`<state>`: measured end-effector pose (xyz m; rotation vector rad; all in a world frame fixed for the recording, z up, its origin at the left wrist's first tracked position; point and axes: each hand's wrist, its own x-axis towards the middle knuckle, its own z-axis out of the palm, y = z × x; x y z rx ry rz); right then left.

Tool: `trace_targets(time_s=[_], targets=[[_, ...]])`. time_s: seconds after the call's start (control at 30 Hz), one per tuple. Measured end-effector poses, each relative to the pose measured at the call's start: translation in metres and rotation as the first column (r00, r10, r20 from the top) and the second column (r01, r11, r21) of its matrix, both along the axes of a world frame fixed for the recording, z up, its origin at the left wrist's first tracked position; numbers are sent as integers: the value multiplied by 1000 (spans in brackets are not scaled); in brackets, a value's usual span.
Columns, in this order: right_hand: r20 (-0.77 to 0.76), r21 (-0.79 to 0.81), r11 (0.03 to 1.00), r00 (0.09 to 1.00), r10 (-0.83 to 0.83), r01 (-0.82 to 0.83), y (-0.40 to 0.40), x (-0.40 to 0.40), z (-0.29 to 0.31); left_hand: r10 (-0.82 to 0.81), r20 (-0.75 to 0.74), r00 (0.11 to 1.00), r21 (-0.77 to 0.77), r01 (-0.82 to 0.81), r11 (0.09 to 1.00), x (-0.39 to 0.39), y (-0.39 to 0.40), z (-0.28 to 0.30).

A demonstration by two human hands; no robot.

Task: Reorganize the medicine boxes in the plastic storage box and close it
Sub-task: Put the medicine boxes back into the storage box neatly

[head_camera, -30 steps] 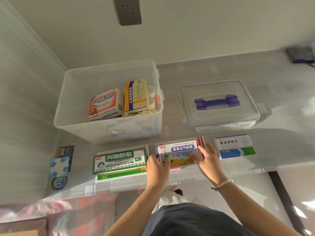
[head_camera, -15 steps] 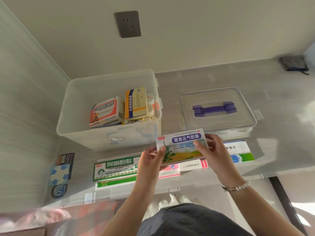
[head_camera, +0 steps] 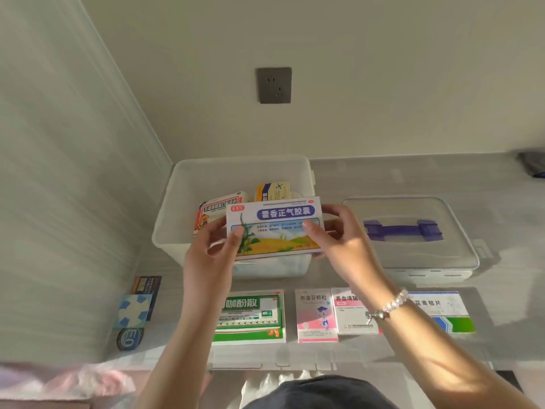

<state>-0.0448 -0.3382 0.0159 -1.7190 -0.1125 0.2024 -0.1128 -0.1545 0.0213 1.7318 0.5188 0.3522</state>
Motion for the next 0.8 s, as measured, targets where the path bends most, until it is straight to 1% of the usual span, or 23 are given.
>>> trace_targets(time_s=[0.07,0.17,0.3,0.37,0.43,0.5,0.6,0.67,0.73,0.8], targets=[[-14,-42,999,1000,-18,17,30,20,-5,31,-4,1000,179,-30,983,13,23,-1],[-21,-214,976,999,-36,31,74,49,-16,103,15,995,386,-101,917,28,57,-5],[-79,-335,942,996,-50,21,124,79,-37,166,-145,975,533,-64,844,40,94,-28],[-99,-386,922,994,-52,10,143,90,-46,176,-183,967,598,-33,801,42,103,-39],[-132,-426,905,990,-47,-14,159,100,-53,179,-169,969,613,-39,789,42,107,-46],[-159,-495,867,987,-34,-50,171,106,-57,171,-158,973,586,-47,809,40,112,-52],[-168,-628,766,985,34,-133,181,111,-61,129,-121,984,449,-62,891,35,117,-59],[-177,-692,694,979,103,-198,183,111,-63,109,-108,988,388,-59,920,33,117,-62],[-187,-698,677,972,144,-235,184,112,-65,103,-101,989,381,-58,923,32,118,-64],[-185,-682,687,968,170,-251,182,111,-63,102,-95,990,374,-59,925,31,118,-64]])
